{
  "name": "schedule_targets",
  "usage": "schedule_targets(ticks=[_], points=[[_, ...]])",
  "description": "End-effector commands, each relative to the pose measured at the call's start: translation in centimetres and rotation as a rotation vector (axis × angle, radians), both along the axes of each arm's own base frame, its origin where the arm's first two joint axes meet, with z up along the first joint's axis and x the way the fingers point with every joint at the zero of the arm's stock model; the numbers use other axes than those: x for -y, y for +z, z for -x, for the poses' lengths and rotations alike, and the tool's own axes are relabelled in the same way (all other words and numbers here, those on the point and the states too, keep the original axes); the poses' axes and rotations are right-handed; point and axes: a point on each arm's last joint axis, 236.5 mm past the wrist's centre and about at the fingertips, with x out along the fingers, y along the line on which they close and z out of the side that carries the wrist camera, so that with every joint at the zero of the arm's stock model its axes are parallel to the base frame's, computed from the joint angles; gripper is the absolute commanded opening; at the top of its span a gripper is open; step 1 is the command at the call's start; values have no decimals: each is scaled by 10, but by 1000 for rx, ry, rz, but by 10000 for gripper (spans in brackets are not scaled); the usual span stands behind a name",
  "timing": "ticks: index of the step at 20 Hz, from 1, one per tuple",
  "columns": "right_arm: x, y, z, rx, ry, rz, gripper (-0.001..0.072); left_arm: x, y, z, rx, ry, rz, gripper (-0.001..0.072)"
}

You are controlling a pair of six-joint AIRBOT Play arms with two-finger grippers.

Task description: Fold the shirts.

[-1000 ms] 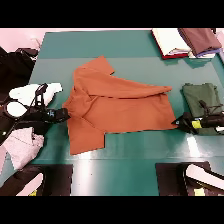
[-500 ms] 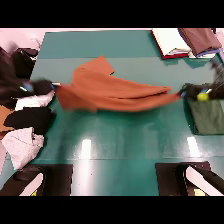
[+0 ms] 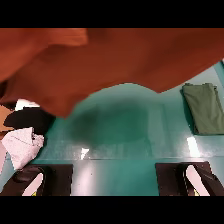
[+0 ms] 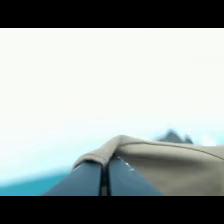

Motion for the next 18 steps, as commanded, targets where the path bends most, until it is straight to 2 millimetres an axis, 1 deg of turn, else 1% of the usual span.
schedule_targets(ticks=[1, 2, 3, 4, 5, 6, 7, 8, 9, 10, 12, 13, 14, 16, 17, 18], points=[[2, 30, 25, 40, -61, 59, 19, -15, 21, 19, 73, 74, -18, 22], [3, 26, 20, 14, -53, 44, 19, -16, 8, 0, 8, 88, -34, 22], [4, 17, 12, -23, -31, 23, 19, -18, -13, -27, -88, 100, -53, 22], [2, 3, 0, -81, 7, 4, 19, -17, -37, -52, -184, 102, -78, 23], [0, -15, -13, -150, 49, -18, 19, -14, -69, -84, -298, 96, -101, 23], [-1, -37, -28, -236, 86, -41, 19, -12, -104, -117, -414, 87, -119, 24], [3, -62, -45, -328, 88, -58, 19, -9, -139, -145, -522, 77, -133, 24], [9, -92, -64, -438, 70, -63, 19, -7, -180, -173, -635, 71, -146, 24], [15, -124, -81, -545, 45, -39, 19, -6, -220, -197, -735, 67, -153, 24], [16, -160, -95, -666, 39, 5, 19, -5, -260, -218, -827, 63, -155, 24], [5, -225, -121, -874, 72, 53, 19, -5, -341, -252, -991, 64, -156, 24], [-3, -254, -134, -942, 95, 43, 19, -6, -373, -266, -1043, 69, -152, 24], [-11, -286, -145, -1007, 112, 34, 19, -6, -405, -279, -1093, 76, -148, 24], [-19, -346, -163, -1101, 124, 17, 19, -8, -452, -301, -1161, 88, -144, 24], [-18, -369, -173, -1119, 118, 4, 19, -8, -472, -314, -1180, 95, -137, 24], [-18, -388, -183, -1129, 101, -27, 19, -9, -487, -325, -1188, 103, -130, 24]])
